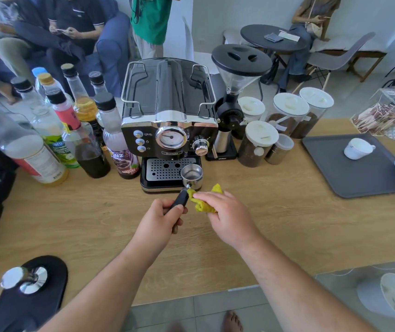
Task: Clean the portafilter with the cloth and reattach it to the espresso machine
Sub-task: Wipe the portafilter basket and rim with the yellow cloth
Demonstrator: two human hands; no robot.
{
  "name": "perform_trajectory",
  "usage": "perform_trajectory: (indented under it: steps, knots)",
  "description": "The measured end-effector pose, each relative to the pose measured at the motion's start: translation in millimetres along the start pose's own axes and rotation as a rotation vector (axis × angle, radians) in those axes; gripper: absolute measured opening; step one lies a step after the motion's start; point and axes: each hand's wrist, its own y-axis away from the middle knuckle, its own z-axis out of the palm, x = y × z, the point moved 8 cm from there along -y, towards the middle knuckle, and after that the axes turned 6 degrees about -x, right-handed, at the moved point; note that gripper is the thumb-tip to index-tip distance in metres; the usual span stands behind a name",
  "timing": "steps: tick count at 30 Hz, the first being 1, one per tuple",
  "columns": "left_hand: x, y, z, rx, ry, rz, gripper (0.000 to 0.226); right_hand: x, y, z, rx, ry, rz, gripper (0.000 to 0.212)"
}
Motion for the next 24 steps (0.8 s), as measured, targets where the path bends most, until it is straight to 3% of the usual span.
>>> perform_trajectory:
  steps: [3,5,7,9,13,24]
  knots:
    - [1.5,1.8,-1.8,-0.014,0.082,0.007,0.015,29.5,14.8,1.8,0.054,-0.274,0.243,0.039]
    - [3.1,3.8,2.3,-0.047,0.158,0.015,0.014,57.1,22.7,15.9,0.129,-0.714,0.575,0.020]
    - [5.2,6.5,11.1,-0.083,0.233,0.017,0.011,66.5,22.0,46.6,0.160,-1.250,0.817,0.021]
    - [6.0,9.2,23.8,-0.127,0.305,0.006,0.003,50.3,11.8,66.7,0.068,-1.578,0.900,0.036]
    - [3.6,13.1,38.2,-0.193,0.435,-0.067,0.013,14.8,-3.2,73.3,-0.105,-1.718,0.886,0.042]
    - [2.2,5.8,17.4,-0.115,0.470,-0.065,0.004,37.0,4.5,72.1,0.017,-1.660,0.931,0.043]
